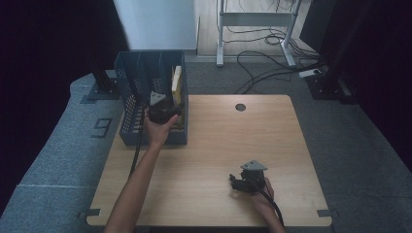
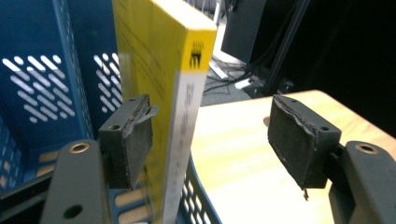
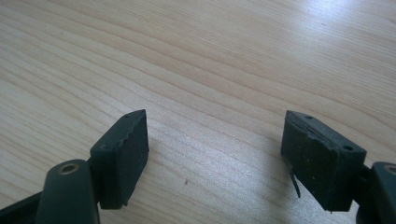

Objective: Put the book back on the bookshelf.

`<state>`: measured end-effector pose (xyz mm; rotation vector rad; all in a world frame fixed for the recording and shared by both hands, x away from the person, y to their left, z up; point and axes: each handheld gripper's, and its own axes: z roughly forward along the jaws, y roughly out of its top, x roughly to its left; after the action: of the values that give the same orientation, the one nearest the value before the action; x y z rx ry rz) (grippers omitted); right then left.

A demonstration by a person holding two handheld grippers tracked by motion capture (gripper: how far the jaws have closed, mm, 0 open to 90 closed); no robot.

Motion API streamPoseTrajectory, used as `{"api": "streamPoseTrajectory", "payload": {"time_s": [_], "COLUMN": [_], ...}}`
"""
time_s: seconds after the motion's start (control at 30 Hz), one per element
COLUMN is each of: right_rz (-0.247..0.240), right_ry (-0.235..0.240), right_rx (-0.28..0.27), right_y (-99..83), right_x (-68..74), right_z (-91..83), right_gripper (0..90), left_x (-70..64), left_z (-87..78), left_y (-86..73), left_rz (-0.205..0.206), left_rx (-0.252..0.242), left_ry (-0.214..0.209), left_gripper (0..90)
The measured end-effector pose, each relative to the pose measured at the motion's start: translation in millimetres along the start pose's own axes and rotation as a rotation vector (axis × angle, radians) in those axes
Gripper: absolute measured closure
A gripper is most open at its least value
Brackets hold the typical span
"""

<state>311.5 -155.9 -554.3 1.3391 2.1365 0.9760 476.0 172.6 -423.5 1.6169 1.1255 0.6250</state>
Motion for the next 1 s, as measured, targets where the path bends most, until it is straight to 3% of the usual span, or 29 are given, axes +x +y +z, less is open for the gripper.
{"api": "streamPoseTrajectory", "payload": {"time_s": [0.17, 0.27, 0.63, 0.8, 1.0], "right_rz": [0.002, 0.001, 0.001, 0.000, 0.001], "right_ry": [-0.001, -0.003, -0.002, -0.002, -0.002], "right_rx": [0.001, 0.000, 0.001, 0.000, 0.000], "right_y": [0.0, -0.2, -0.3, -0.2, -0.3], "right_x": [0.2, 0.5, 0.3, 0.4, 0.4], "right_z": [-0.1, -0.3, -0.4, -0.4, -0.4], "right_gripper": [22.5, 22.6, 22.8, 22.9, 22.9], "left_x": [-1.0, -3.6, -10.2, -17.1, -24.6], "left_z": [-11.5, -20.2, -52.3, -74.0, -98.9], "left_y": [-8.8, -15.8, -34.9, -45.5, -62.3], "left_rz": [-0.005, 0.023, 0.036, 0.061, 0.080], "left_rx": [0.007, 0.024, 0.043, 0.040, 0.060], "left_ry": [-0.023, -0.038, -0.127, -0.141, -0.188], "left_gripper": [31.5, 31.5, 32.0, 32.9, 33.4]}}
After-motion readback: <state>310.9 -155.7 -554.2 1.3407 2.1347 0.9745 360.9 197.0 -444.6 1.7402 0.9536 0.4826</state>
